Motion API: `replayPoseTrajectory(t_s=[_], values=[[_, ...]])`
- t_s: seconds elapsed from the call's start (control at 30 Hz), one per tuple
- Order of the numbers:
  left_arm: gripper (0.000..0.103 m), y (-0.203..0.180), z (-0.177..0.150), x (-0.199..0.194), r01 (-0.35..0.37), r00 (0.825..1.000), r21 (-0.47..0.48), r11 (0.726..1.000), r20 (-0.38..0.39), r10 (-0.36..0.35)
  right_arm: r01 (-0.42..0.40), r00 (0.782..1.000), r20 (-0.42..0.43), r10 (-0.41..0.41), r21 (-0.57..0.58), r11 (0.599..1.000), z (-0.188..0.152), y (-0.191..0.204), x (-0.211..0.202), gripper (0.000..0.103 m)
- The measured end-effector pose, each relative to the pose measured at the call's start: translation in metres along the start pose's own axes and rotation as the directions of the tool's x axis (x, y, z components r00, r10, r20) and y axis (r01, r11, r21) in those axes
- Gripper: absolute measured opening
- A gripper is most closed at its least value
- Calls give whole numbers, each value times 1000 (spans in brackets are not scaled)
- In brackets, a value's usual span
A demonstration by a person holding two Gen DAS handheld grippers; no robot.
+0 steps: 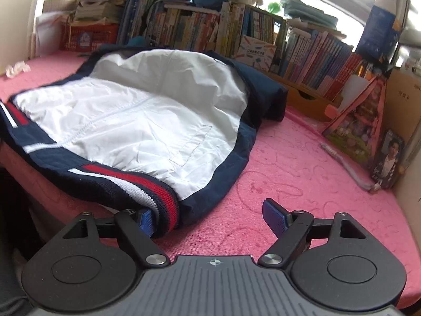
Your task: Fold clothes
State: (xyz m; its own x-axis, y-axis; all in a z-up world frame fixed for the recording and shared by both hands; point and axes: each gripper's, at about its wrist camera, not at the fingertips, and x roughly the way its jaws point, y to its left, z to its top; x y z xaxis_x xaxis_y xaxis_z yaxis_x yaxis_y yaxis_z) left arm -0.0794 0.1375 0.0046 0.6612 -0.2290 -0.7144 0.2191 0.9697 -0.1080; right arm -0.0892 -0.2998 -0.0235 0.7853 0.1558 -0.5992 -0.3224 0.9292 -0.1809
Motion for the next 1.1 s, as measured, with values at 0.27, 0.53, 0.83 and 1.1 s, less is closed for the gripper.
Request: replayPoseTrajectory(t_s=[0.27,0.53,0.83,1.1], values=[[103,-12,9,-24,233,967,-19,972,108,-230,-159,986,-16,165,189,969,-4,-37,-25,82],[103,-51,37,7,39,954,-105,994,300,-6,-74,967,254,9,249,966,23,3,-37,89],[103,-93,2,75,-438,859,1,899,294,419,161,911,363,-196,125,979,8,106,15,88],[103,-64,-19,68,-440,855,-14,898,299,424,393,839,379,-390,73,917,-20,135,45,92]])
